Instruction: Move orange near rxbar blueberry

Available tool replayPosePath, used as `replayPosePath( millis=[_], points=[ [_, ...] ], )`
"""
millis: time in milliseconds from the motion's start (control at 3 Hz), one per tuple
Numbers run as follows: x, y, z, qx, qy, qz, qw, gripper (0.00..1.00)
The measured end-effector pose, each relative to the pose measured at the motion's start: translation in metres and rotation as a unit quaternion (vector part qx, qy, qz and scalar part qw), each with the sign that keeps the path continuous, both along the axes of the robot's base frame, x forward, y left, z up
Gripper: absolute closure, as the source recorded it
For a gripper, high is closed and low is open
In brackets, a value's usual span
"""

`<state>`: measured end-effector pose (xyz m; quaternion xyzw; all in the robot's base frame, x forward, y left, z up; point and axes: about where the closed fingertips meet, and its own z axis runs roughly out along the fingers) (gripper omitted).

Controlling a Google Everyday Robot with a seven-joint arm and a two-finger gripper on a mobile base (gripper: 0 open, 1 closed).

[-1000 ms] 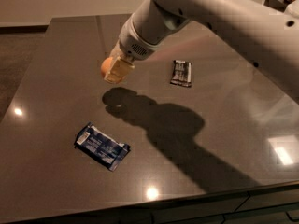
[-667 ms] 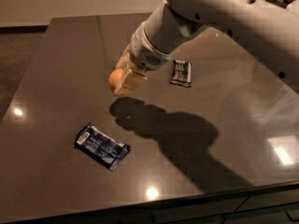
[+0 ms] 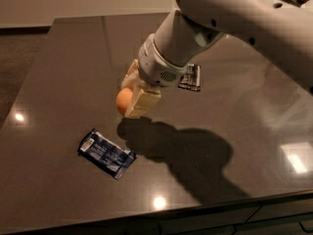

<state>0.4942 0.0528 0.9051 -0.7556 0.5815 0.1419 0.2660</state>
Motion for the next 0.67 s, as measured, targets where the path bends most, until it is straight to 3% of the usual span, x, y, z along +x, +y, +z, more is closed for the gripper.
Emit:
replayPosePath(
  millis=[667],
  points=[
    [-0.0212,0.0115,-0.0160,-0.025,0.009,0.044,0.9987,1.00]
  ],
)
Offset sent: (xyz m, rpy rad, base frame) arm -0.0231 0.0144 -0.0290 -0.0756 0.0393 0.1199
